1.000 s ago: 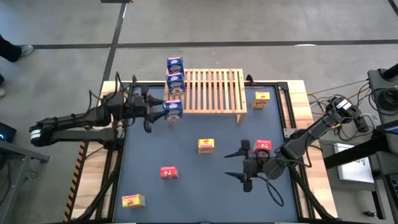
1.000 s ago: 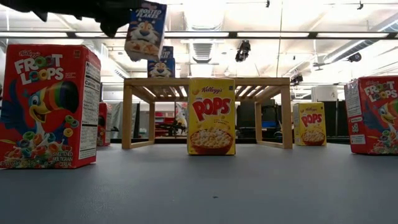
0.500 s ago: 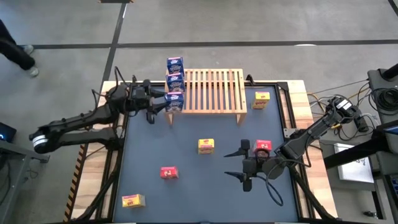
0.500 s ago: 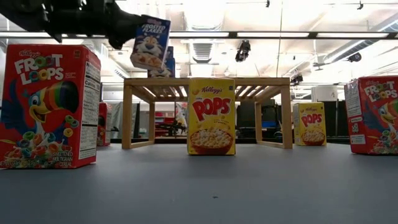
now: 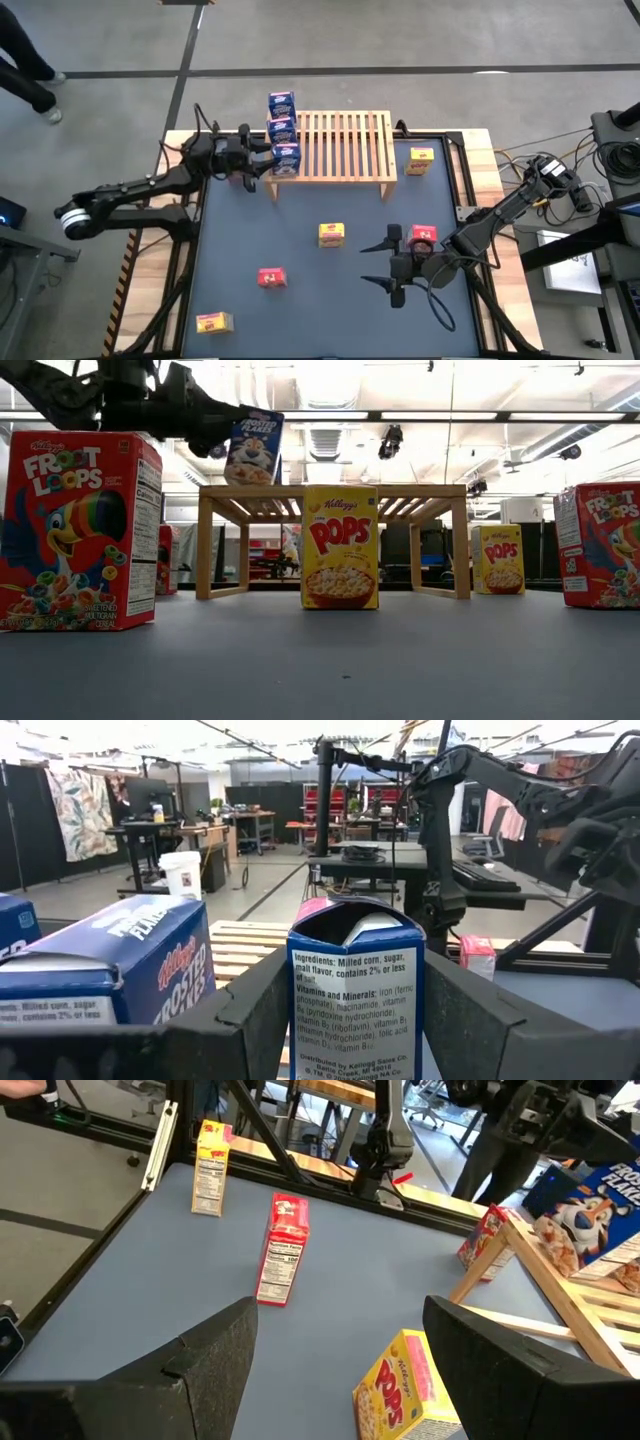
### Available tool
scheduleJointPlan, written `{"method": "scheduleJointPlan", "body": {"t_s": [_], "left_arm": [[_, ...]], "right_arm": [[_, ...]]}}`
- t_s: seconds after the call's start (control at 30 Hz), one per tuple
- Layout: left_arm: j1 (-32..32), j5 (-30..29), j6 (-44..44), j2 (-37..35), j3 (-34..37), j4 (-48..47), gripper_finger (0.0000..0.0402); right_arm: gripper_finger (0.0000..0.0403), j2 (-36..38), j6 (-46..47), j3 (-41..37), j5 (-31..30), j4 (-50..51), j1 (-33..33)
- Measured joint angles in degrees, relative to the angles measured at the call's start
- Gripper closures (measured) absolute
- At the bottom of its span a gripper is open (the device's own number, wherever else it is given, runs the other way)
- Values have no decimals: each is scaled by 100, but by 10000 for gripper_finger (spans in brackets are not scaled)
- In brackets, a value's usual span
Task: Stack cereal on shelf
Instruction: Put the blue cereal box on the shelf aligned with the other blue cereal boxes
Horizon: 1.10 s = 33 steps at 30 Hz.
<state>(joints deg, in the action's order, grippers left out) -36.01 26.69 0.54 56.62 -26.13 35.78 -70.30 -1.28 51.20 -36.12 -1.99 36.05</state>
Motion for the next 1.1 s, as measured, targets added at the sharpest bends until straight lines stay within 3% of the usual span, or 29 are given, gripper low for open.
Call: {"method": "scheduleJointPlan", "body": {"t_s": [0.3,0.47,1.1], "left_arm": [[-398,361,87,146,0,-3,222],[-607,870,256,72,2,-88,233],[-782,1016,128,72,0,-187,247]], "right_arm": [[129,0,-2,0,0,8,0],[129,0,-2,0,0,45,0],[129,0,-28,0,2,45,-63]]}}
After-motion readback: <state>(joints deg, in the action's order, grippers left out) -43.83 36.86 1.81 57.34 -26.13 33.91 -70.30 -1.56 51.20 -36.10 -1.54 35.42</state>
